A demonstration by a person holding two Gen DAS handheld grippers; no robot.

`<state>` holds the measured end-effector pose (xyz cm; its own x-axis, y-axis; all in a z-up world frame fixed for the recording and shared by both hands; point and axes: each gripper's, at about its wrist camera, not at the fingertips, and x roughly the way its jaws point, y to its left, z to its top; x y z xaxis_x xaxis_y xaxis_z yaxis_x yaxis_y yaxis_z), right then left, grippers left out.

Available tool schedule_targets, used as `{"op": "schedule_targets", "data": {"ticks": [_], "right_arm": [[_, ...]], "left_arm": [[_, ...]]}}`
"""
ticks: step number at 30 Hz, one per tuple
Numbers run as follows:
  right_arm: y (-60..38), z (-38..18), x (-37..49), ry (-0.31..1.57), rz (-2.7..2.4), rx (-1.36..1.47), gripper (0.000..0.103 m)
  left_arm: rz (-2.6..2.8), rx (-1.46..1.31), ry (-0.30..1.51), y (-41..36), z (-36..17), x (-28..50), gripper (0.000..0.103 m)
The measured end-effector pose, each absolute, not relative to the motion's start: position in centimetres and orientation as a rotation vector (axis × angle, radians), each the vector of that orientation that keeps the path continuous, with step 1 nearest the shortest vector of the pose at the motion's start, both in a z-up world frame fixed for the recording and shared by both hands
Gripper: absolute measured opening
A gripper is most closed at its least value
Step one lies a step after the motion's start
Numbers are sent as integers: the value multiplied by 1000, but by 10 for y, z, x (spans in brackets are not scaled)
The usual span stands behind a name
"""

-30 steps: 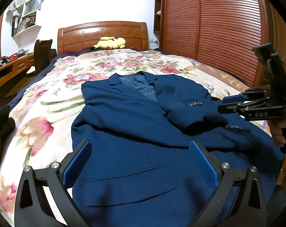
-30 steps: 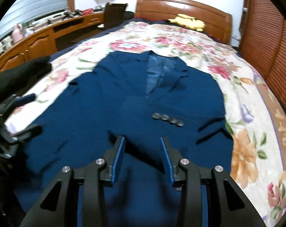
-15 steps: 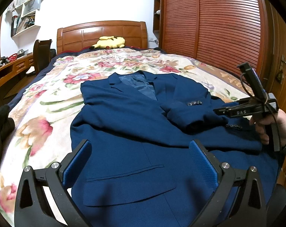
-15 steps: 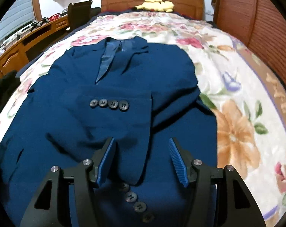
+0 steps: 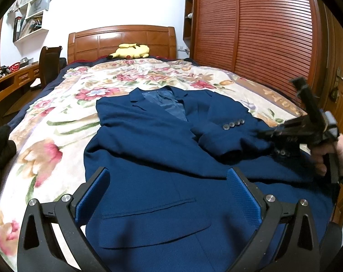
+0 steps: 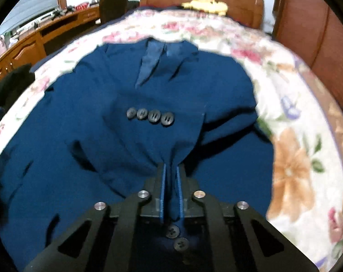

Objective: Fold large clothes

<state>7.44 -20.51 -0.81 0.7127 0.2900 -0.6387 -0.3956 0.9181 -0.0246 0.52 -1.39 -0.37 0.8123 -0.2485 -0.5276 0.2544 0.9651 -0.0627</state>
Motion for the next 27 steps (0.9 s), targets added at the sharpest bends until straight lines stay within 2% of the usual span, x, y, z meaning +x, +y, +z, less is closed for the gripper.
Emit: {"op": "schedule_targets", "data": {"ticks": [11, 27], "right_arm": [[-155, 33, 19, 489, 400, -246, 6], [-146, 47, 49, 479, 284, -216, 5]], "left_arm": [[-225, 23, 537, 14, 2, -17, 103], [-183, -2, 526, 52, 4, -36, 103]]}}
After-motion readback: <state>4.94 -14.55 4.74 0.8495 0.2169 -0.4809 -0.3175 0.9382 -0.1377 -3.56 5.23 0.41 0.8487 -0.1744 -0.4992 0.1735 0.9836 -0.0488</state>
